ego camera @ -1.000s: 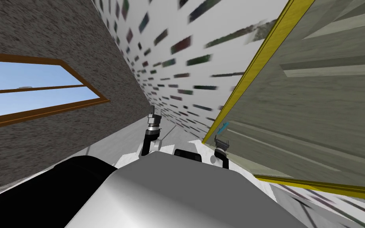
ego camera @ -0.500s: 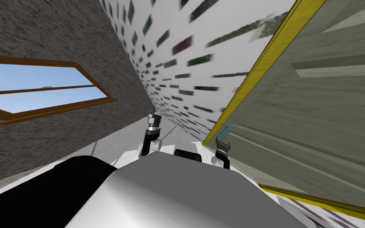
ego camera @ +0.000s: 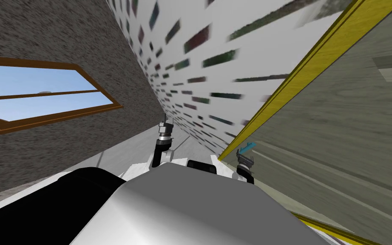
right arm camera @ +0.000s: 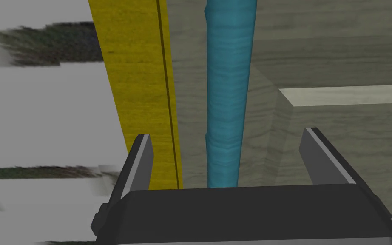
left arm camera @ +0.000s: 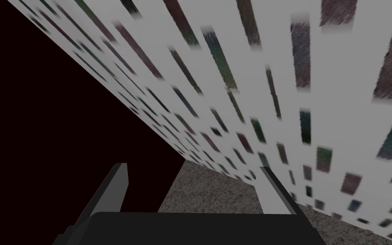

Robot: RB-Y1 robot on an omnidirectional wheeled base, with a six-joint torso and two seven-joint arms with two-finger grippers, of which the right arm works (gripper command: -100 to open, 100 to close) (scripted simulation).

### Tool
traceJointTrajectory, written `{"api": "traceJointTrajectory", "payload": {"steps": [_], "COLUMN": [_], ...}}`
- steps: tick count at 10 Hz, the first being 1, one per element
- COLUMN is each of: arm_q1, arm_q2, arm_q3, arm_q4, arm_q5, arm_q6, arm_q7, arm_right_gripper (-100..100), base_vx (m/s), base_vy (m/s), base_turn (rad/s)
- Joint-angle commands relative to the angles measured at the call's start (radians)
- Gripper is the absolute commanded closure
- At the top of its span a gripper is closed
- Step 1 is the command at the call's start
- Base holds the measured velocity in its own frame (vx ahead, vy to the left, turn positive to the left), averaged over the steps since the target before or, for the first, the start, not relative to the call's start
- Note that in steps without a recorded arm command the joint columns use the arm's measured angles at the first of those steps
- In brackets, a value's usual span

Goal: Pull the door open

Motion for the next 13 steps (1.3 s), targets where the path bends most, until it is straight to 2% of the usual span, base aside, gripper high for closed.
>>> {"api": "traceJointTrajectory", "payload": {"steps": [1, 3, 4, 5, 6, 7, 12, 13], "arm_q1": [0.001, 0.012, 0.016, 0.018, 0.025, 0.025, 0.025, 0.028], "arm_q2": [-0.018, -0.06, -0.075, -0.084, -0.078, -0.078, -0.078, -0.084], "arm_q3": [0.0, -0.002, -0.003, -0.004, -0.007, -0.007, -0.007, 0.009], "arm_q4": [0.021, 0.044, 0.053, 0.057, 0.034, 0.034, 0.034, 0.028], "arm_q5": [-0.002, -0.008, -0.011, -0.012, -0.014, -0.014, -0.014, -0.004], "arm_q6": [-0.011, -0.022, -0.026, -0.028, -0.016, -0.016, -0.016, -0.016], "arm_q7": [-0.029, -0.081, -0.099, -0.11, -0.092, -0.092, -0.092, -0.105], "arm_right_gripper": [-100, -100, -100, -100, -100, 100, 100, 100], "base_vx": [0.097, 0.132, 0.183, 0.164, 0.065, -0.016, -0.011, -0.133], "base_vy": [0.002, -0.011, -0.036, -0.011, 0.0, 0.008, -0.001, -0.002], "base_turn": [0.037, 0.058, 0.059, 0.037, -0.005, 0.005, 0.003, 0.059]}}
